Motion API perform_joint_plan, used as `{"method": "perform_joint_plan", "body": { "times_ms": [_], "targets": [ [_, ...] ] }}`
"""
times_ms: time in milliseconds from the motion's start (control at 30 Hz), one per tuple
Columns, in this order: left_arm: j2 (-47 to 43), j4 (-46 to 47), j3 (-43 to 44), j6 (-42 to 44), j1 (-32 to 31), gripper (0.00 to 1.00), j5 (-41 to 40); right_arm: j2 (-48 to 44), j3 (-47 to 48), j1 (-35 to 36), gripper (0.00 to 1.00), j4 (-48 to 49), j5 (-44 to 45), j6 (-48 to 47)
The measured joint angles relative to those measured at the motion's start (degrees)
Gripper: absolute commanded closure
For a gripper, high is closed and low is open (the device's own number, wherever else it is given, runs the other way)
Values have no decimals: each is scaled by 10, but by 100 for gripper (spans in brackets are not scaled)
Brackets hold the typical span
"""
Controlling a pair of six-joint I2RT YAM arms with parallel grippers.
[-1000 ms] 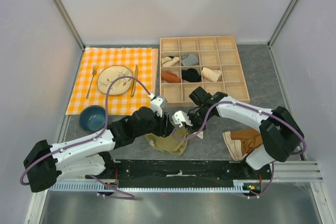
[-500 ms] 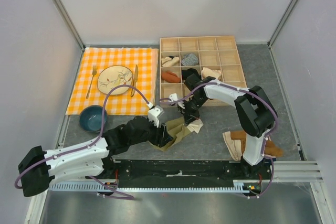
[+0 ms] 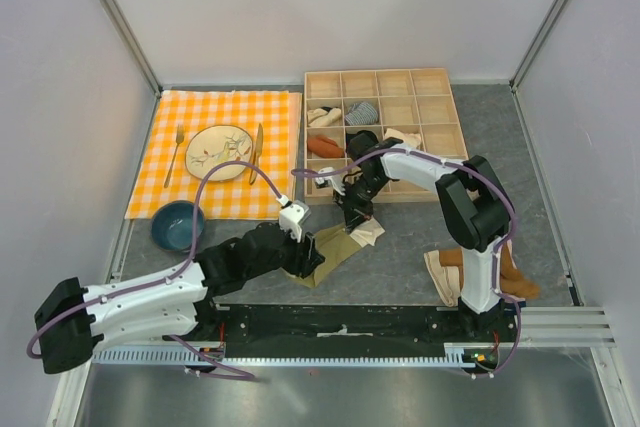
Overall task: Roll the underwear
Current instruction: Fold the underwear at the corner of the board.
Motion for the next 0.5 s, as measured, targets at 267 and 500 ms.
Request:
{"method": "perform_joint_plan", "body": {
  "times_ms": [267, 500],
  "targets": [
    [84, -7, 14, -37, 0, 43, -27, 5, 11, -5, 100, -5, 5, 21],
    [143, -9, 45, -58, 0, 52, -66, 7, 17, -9, 98, -9, 9, 28]
  ]
}}
